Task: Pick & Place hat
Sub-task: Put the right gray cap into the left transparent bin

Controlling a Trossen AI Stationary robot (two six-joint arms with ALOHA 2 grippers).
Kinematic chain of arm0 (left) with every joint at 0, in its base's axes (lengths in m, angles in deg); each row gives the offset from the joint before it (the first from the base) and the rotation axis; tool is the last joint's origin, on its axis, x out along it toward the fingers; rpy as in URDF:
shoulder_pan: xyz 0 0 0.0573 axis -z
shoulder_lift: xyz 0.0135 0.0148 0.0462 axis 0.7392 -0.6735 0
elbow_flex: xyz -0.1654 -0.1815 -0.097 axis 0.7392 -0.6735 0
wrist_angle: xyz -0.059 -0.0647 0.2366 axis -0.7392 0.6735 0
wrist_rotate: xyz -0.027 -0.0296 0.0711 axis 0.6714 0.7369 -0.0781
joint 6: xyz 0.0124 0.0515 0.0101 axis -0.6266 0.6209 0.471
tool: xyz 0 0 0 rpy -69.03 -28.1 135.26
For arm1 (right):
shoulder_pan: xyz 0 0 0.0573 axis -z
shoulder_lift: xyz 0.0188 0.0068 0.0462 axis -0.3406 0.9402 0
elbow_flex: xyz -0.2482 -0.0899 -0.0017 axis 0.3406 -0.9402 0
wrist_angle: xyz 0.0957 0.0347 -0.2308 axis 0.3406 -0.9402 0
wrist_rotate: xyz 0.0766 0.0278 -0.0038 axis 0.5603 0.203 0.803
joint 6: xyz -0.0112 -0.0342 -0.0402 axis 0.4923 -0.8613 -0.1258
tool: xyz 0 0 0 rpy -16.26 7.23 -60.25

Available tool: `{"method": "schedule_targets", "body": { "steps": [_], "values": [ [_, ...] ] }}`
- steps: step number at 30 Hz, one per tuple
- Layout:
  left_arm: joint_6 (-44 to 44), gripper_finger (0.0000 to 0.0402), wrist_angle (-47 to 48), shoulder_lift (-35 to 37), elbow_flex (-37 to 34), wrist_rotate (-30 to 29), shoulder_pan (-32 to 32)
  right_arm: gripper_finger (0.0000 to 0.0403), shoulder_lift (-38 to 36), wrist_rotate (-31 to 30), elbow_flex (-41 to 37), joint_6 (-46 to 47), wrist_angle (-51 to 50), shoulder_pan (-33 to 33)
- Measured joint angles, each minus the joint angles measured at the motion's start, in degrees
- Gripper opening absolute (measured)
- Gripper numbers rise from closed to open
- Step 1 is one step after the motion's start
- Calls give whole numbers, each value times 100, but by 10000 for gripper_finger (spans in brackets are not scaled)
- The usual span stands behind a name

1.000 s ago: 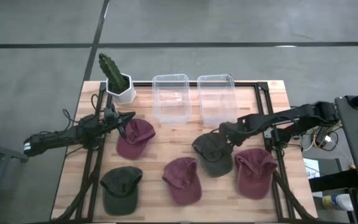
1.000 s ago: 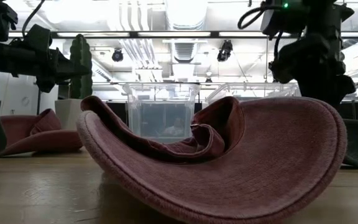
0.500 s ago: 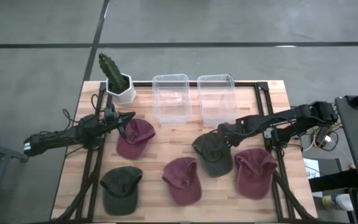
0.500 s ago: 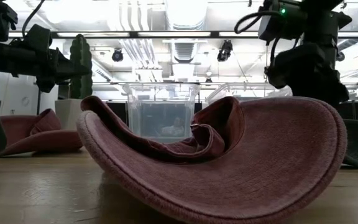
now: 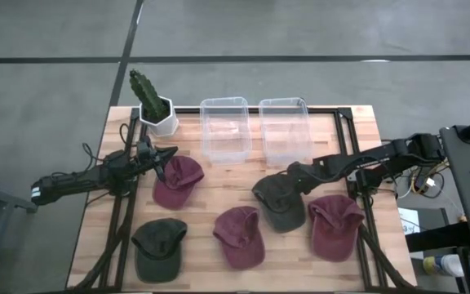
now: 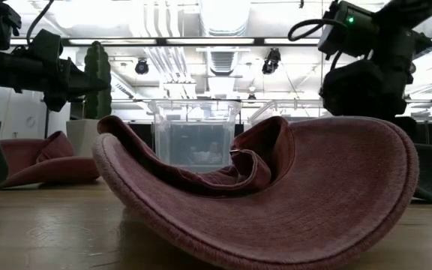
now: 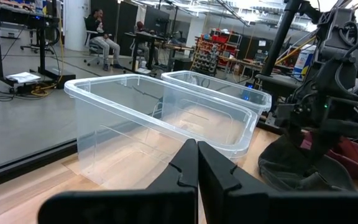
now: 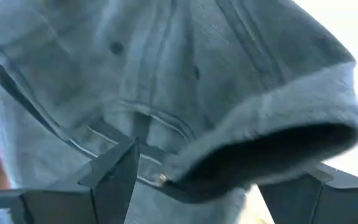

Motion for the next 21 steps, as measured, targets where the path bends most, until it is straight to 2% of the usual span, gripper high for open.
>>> {"method": "schedule_targets", "body": {
  "steps": [8, 11, 15, 21],
  "values": [
    [-2, 2, -3, 0, 0, 0, 0, 284, 0, -263, -221, 210, 142, -1],
    [-2, 2, -3, 0, 0, 0, 0, 265, 0, -353, -358, 423, 134, -14],
    [-2, 2, -5, 0, 0, -2, 0, 210, 0, -431, -515, 592, 150, -38],
    [-2, 2, -5, 0, 0, -2, 0, 101, -26, -535, -648, 719, 143, -63]
  ]
}}
